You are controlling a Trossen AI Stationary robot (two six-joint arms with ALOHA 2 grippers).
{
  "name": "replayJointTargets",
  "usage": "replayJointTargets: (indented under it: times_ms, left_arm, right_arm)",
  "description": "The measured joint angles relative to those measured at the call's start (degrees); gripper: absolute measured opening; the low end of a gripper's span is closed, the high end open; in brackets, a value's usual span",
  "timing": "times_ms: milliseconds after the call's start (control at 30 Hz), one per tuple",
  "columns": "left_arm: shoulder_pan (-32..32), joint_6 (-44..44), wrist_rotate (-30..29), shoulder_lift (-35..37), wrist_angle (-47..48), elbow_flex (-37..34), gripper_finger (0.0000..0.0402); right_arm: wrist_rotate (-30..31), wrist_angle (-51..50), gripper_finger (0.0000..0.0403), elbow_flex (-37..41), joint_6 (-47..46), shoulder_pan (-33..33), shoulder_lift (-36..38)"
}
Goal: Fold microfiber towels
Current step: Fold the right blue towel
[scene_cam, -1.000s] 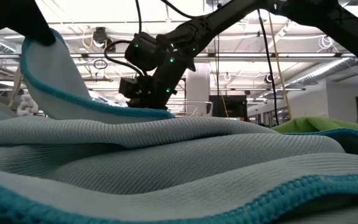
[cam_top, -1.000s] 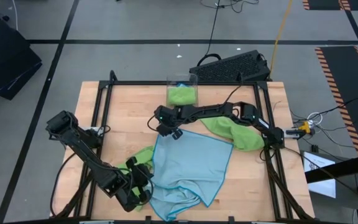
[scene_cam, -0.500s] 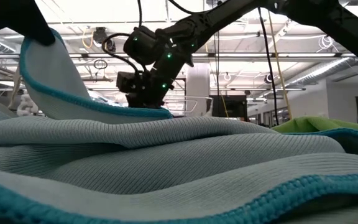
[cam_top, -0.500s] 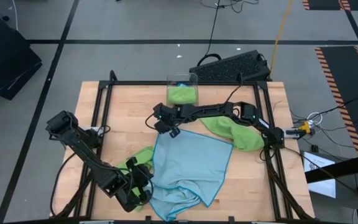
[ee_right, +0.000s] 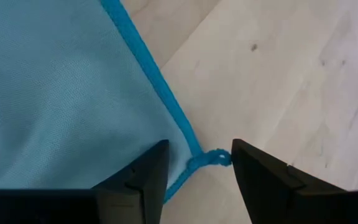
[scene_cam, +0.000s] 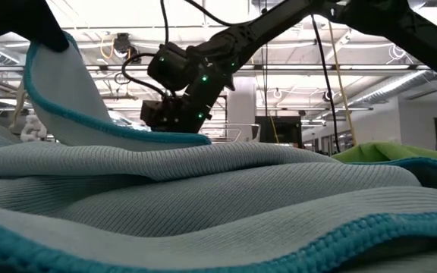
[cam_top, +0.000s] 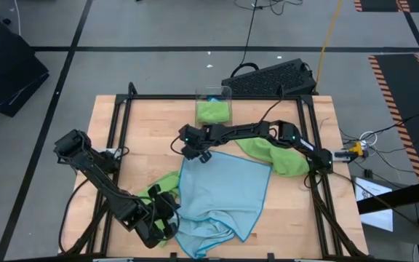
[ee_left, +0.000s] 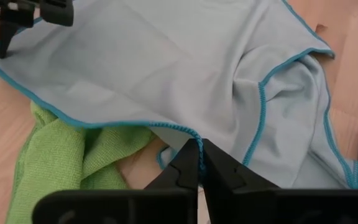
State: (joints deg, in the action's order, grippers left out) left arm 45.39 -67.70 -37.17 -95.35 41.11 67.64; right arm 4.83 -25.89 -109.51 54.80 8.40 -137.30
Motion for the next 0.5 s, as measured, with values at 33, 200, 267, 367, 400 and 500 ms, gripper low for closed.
replayJointTargets:
  times_ms: [33, 200, 267, 367, 400, 500]
  left_arm:
    - [0.0, 0.0, 0.0, 0.0, -0.2, 0.0, 0.0014]
    - [0.0, 1.6, 0.1, 0.0, -0.9, 0.0, 0.0004]
    - [0.0, 1.7, 0.1, 0.0, -0.9, 0.0, 0.0005]
    - [0.0, 1.8, 0.1, 0.0, -0.7, 0.0, 0.0013]
    - [0.0, 2.1, 0.1, 0.0, -0.7, 0.0, 0.0014]
    - [0.1, 3.1, 0.1, 0.0, -0.6, 0.0, 0.0008]
  right_arm:
    - [0.0, 0.0, 0.0163, 0.0, 0.0, 0.0, -0.1]
    - [-0.2, 0.2, 0.0116, 0.1, 0.0, -0.2, 0.1]
    - [-0.4, 0.6, 0.0085, 0.2, 0.1, -0.2, 0.1]
    - [-0.7, 0.6, 0.0028, 0.2, 0.1, -0.3, 0.1]
    - [-0.7, 0.5, 0.0014, 0.3, 0.1, -0.4, 0.1]
    - [-0.5, 0.5, 0.0009, 0.3, 0.1, -0.8, 0.1]
